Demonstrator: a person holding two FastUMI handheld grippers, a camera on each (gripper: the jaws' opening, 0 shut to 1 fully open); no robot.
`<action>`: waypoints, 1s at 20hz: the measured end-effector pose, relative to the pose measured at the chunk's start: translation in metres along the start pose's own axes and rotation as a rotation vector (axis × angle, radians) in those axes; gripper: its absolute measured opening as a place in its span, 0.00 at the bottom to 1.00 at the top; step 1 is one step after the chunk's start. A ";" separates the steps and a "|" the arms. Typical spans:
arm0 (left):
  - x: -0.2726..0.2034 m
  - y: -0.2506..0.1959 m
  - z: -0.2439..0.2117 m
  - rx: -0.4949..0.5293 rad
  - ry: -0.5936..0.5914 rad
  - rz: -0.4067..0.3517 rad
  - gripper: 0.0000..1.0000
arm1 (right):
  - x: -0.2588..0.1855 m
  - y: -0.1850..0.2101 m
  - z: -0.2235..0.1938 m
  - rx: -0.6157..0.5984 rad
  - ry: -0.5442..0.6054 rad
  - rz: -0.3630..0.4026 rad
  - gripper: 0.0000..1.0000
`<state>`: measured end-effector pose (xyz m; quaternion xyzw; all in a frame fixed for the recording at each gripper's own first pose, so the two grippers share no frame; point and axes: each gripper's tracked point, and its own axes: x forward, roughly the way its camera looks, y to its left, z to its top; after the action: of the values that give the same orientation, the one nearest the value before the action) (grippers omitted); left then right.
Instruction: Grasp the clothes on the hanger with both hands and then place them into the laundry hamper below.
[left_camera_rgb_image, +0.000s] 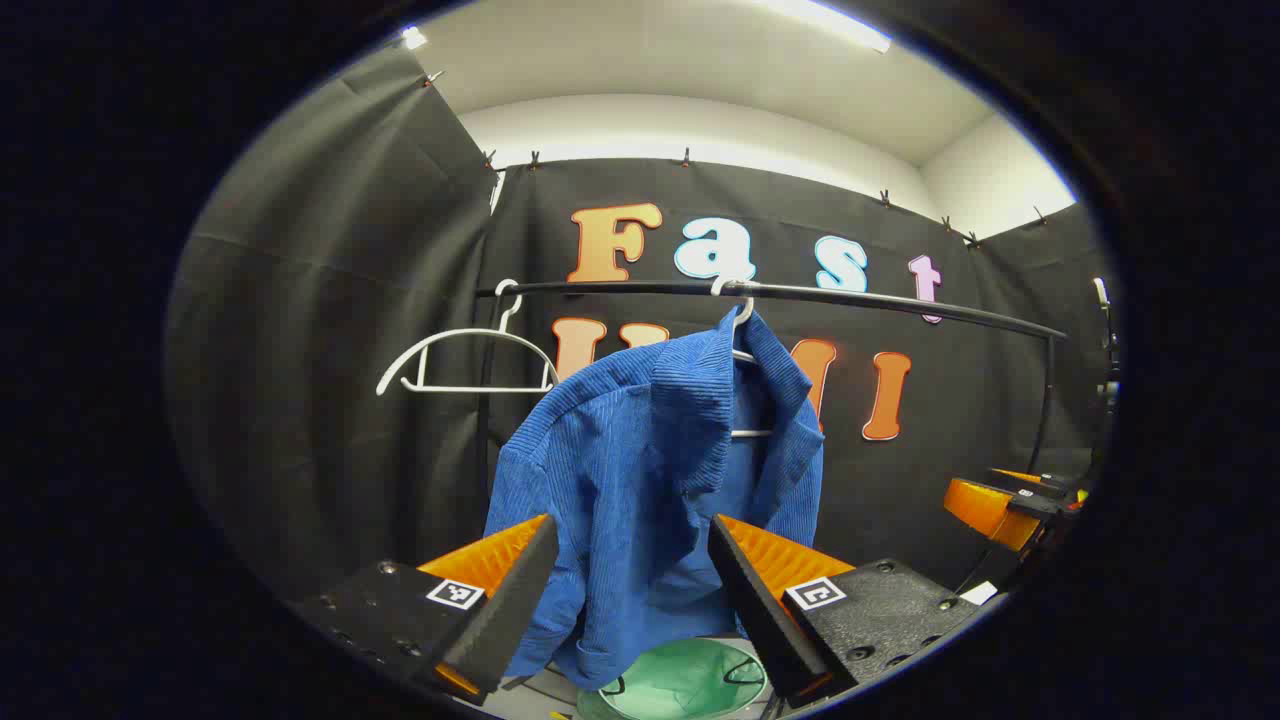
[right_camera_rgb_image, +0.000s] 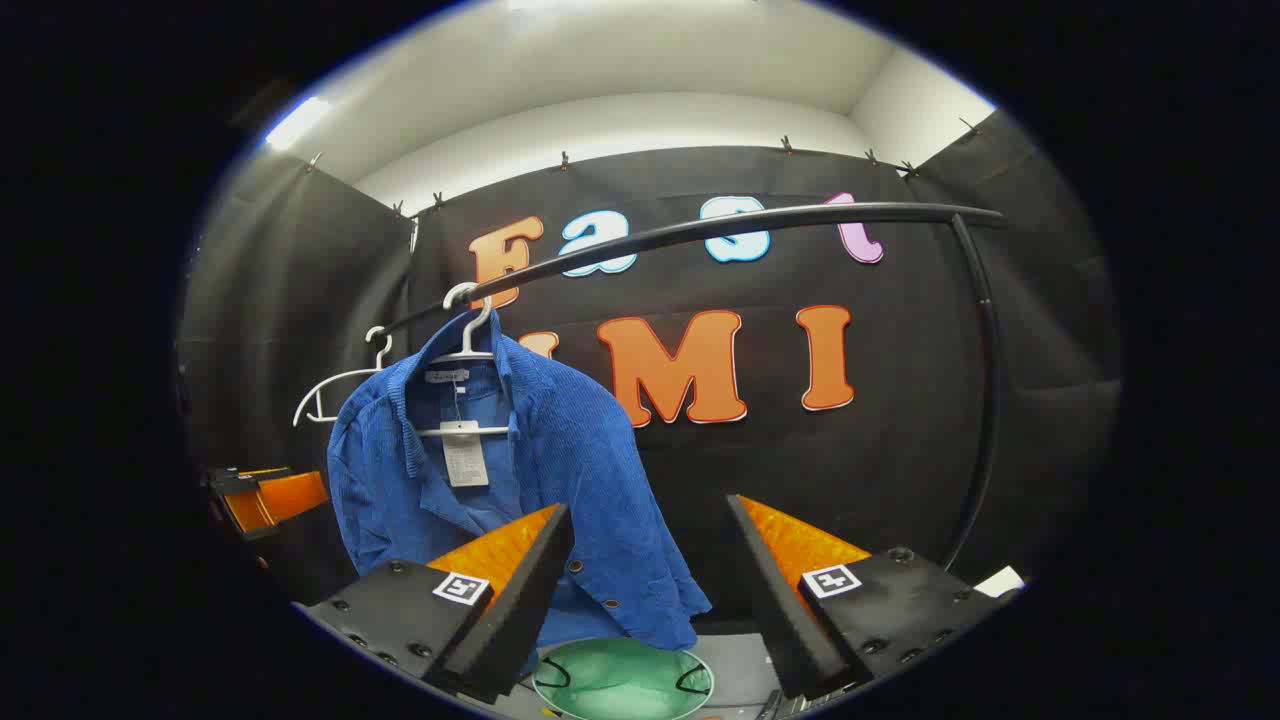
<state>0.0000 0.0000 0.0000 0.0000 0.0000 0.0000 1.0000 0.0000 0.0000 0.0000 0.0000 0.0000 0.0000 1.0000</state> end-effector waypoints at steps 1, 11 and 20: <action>-0.002 -0.004 0.000 -0.001 0.003 0.005 0.91 | -0.001 -0.003 0.002 -0.003 -0.003 0.009 0.98; -0.011 -0.023 0.001 -0.031 0.018 0.016 0.92 | 0.002 0.003 -0.006 0.008 0.029 0.066 0.98; 0.022 -0.026 -0.007 -0.013 0.031 -0.030 0.92 | 0.039 0.025 -0.015 0.008 0.034 0.070 0.98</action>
<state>0.0224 -0.0258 -0.0067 -0.0063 0.0154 -0.0149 0.9998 0.0394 0.0247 -0.0147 0.0038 0.0169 0.0352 0.9992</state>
